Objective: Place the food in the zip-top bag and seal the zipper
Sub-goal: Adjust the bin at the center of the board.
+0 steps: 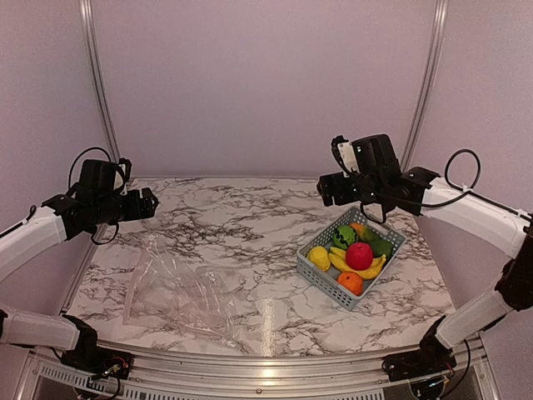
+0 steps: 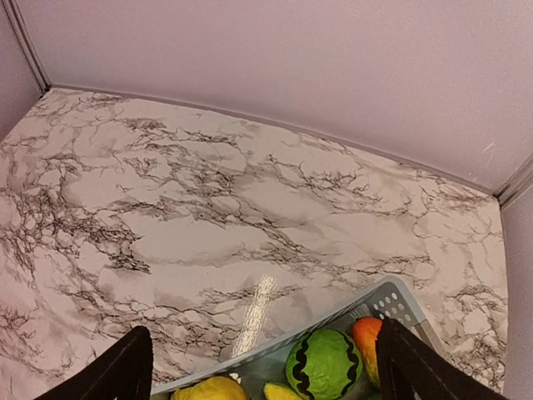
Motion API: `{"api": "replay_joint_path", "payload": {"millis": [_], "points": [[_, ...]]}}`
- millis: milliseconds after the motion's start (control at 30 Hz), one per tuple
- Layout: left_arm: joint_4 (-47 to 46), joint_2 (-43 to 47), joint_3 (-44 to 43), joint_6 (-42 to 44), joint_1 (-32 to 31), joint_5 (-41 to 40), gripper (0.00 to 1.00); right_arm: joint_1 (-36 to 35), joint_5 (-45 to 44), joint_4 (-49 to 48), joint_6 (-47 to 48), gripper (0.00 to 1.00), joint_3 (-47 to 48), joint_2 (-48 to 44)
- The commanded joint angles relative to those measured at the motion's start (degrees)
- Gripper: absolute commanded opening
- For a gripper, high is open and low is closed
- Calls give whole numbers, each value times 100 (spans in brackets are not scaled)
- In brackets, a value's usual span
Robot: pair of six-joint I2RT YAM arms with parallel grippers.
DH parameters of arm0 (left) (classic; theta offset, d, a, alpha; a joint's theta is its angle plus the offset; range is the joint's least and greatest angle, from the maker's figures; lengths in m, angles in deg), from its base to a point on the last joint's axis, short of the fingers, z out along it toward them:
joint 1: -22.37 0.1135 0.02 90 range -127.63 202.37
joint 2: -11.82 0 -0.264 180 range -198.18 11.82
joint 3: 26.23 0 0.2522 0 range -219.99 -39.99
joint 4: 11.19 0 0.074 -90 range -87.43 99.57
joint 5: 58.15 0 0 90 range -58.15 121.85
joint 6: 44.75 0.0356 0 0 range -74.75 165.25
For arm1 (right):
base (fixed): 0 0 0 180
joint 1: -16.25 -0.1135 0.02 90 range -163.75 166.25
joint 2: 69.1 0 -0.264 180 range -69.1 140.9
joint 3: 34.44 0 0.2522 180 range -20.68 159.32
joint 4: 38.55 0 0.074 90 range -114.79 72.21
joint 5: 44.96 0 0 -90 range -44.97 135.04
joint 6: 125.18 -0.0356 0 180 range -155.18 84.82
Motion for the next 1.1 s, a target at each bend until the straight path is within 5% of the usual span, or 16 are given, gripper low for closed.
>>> {"api": "replay_joint_path", "payload": {"millis": [0,167,500,1067], "points": [[-280,245,233,-63,71,-124,95,-365,-250,361,-201,92,281,261],[-226,333,180,-83,86,-580,98,-569,-217,556,-694,96,84,140],[-1034,290,409,-248,56,79,98,-845,1148,1441,-280,65,-133,-390],[116,-717,-531,-35,-1459,1385,79,-1122,1803,2315,-209,41,-608,-78]]}}
